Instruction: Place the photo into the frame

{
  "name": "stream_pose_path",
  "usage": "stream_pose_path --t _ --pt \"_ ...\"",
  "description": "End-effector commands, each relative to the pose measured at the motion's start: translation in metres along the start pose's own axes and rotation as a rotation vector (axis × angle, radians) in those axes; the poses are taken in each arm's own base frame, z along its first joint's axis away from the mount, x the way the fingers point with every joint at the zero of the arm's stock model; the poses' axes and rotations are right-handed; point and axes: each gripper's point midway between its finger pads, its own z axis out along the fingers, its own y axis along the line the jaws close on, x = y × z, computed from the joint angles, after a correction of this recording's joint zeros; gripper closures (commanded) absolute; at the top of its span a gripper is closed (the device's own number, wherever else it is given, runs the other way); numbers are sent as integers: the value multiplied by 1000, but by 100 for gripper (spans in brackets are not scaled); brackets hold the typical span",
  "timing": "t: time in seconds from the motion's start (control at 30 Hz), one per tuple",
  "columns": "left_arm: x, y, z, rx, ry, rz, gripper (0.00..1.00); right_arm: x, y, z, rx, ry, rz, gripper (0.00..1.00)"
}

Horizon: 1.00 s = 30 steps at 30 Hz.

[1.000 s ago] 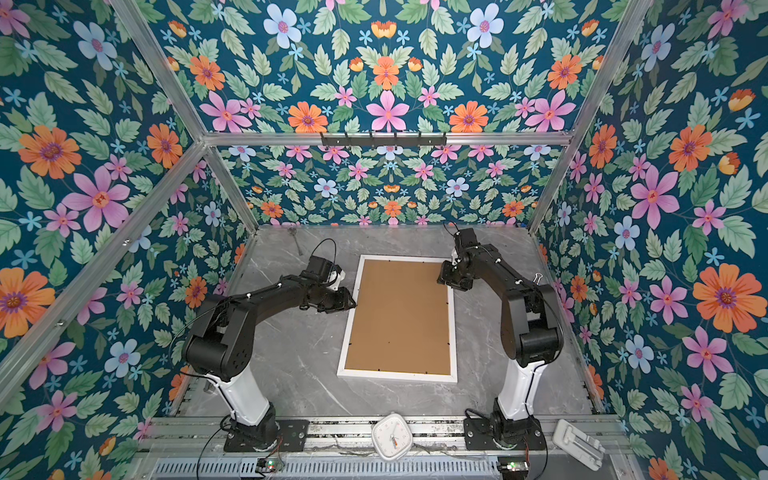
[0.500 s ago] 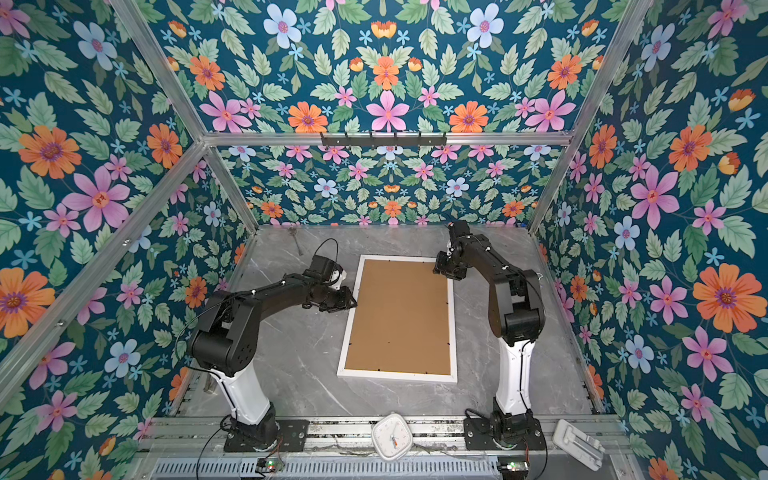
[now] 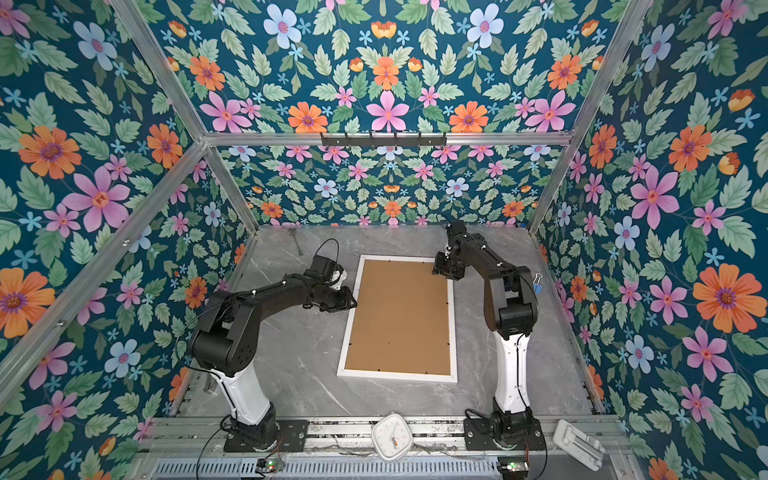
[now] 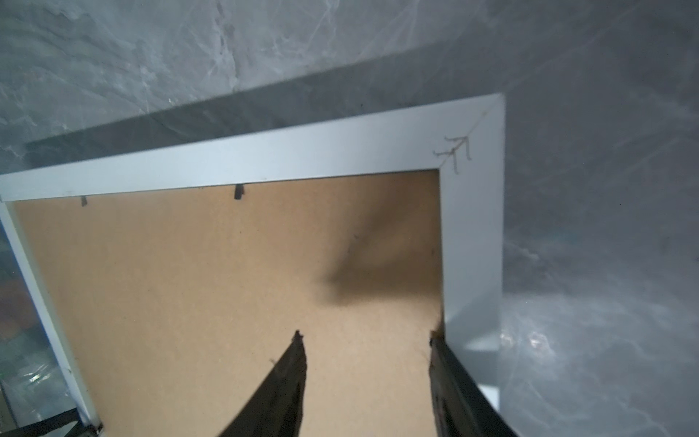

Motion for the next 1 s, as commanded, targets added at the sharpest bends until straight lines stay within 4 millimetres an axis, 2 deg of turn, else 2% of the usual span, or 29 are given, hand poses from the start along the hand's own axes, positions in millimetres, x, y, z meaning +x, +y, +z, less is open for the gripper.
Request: stream_pose_path --t 0.0,0.23,0.67,0.77,0.97 --pt "9 10 1 -51 31 -6 63 5 -7 7 28 23 -8 47" --pt "10 10 -1 -56 34 -2 63 -3 -3 0 22 -10 -12 47" --pt "12 10 -3 -62 46 1 64 7 -12 15 58 71 1 48" --pt "13 10 -2 -61 49 0 65 4 -6 8 38 56 -4 48" --pt "13 9 2 -59 60 0 65 -11 17 -23 -48 -26 -38 48"
